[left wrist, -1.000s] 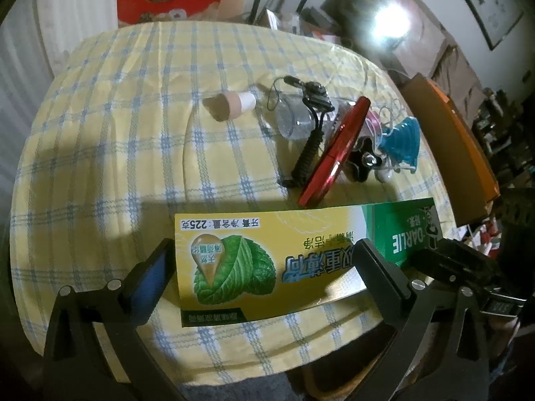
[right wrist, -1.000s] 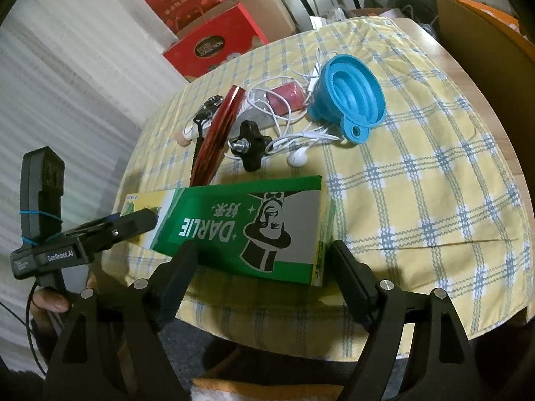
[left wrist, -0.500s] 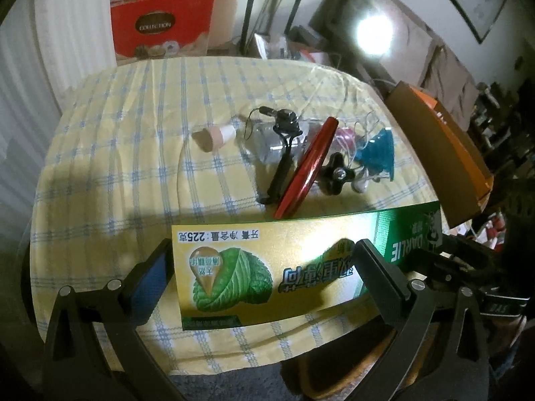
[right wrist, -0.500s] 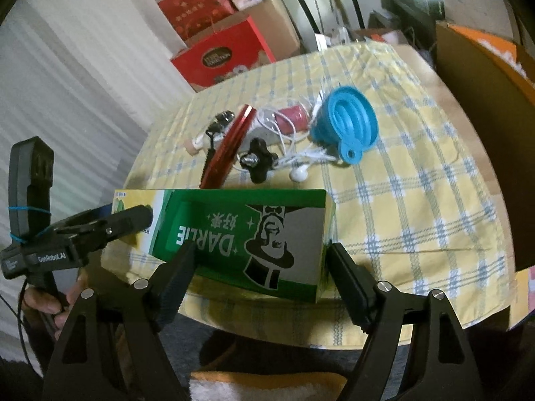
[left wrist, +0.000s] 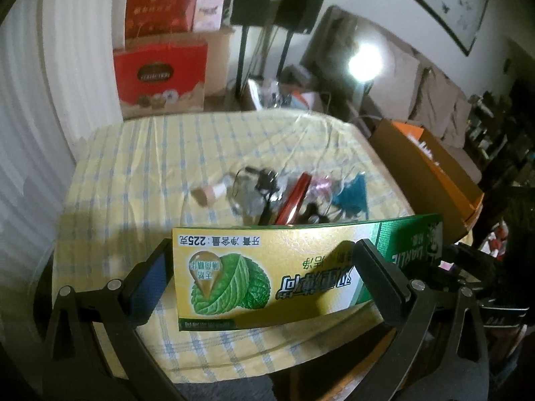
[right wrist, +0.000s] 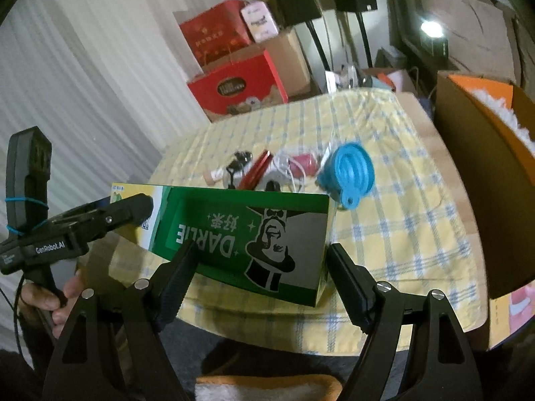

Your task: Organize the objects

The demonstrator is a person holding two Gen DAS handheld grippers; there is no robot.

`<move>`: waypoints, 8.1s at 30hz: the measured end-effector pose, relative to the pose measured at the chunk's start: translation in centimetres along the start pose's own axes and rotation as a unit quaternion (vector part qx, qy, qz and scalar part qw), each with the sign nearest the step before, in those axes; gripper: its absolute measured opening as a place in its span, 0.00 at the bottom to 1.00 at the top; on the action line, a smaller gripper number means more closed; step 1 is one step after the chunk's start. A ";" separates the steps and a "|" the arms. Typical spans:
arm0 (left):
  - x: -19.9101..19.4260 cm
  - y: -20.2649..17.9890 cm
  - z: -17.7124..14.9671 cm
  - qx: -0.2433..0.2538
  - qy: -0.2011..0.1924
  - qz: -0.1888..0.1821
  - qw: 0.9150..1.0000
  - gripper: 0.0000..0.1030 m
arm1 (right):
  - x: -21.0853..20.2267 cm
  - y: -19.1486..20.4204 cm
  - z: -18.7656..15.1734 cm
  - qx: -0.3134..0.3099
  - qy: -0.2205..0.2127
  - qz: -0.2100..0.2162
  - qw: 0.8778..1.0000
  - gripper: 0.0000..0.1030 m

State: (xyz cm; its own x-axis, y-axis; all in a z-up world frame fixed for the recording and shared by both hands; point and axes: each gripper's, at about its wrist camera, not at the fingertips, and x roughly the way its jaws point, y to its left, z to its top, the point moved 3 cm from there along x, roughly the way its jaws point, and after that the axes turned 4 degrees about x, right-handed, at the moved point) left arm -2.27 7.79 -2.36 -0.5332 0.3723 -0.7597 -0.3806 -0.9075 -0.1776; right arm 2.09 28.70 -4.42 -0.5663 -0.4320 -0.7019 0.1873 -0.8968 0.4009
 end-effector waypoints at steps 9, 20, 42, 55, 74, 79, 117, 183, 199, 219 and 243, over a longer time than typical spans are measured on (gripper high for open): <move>-2.1 -2.6 1.5 0.019 -0.037 -0.002 0.999 1.00 | -3.4 0.0 1.5 -0.020 -0.042 -0.010 0.999 0.78; -3.0 -6.0 2.5 0.042 -0.059 0.011 0.997 1.00 | -6.0 -1.5 2.1 -0.033 -0.080 -0.006 0.996 0.78; -5.9 -12.6 5.0 0.079 -0.122 0.036 0.989 1.00 | -11.3 -4.6 4.5 -0.047 -0.128 0.005 0.991 0.78; -7.2 -15.7 6.6 0.098 -0.147 0.035 0.984 1.00 | -14.6 -6.1 5.3 -0.037 -0.162 0.006 0.986 0.78; -8.1 -17.7 7.6 0.114 -0.168 0.025 0.979 1.00 | -17.1 -6.5 5.5 -0.037 -0.189 -0.004 0.981 0.78; -7.9 -18.3 8.1 0.121 -0.169 0.023 0.978 1.00 | -17.5 -7.0 5.7 -0.033 -0.193 -0.005 0.981 0.78; -7.4 -24.2 10.9 0.162 -0.191 -0.008 0.968 1.00 | -21.9 -11.1 6.5 -0.002 -0.243 -0.031 0.970 0.78; -7.3 -30.7 12.5 0.205 -0.209 -0.021 0.956 1.00 | -25.2 -14.8 6.6 0.042 -0.279 -0.044 0.958 0.79; -6.2 -31.9 13.2 0.197 -0.199 -0.036 0.959 1.00 | -26.0 -16.1 6.5 0.056 -0.288 -0.059 0.954 0.79; -5.1 -33.6 13.9 0.214 -0.194 -0.044 0.956 1.00 | -26.7 -17.5 6.4 0.073 -0.296 -0.068 0.950 0.79; -3.7 -35.1 14.2 0.226 -0.186 -0.052 0.955 1.00 | -26.6 -18.8 6.9 0.093 -0.294 -0.076 0.948 0.79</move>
State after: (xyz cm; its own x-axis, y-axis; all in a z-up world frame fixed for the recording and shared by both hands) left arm 2.34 41.04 15.63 -0.6739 0.5762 -0.4624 -0.6891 -0.7160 0.1121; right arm 8.04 57.69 10.77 -0.9354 -0.1228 -0.3315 -0.0451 -0.8886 0.4565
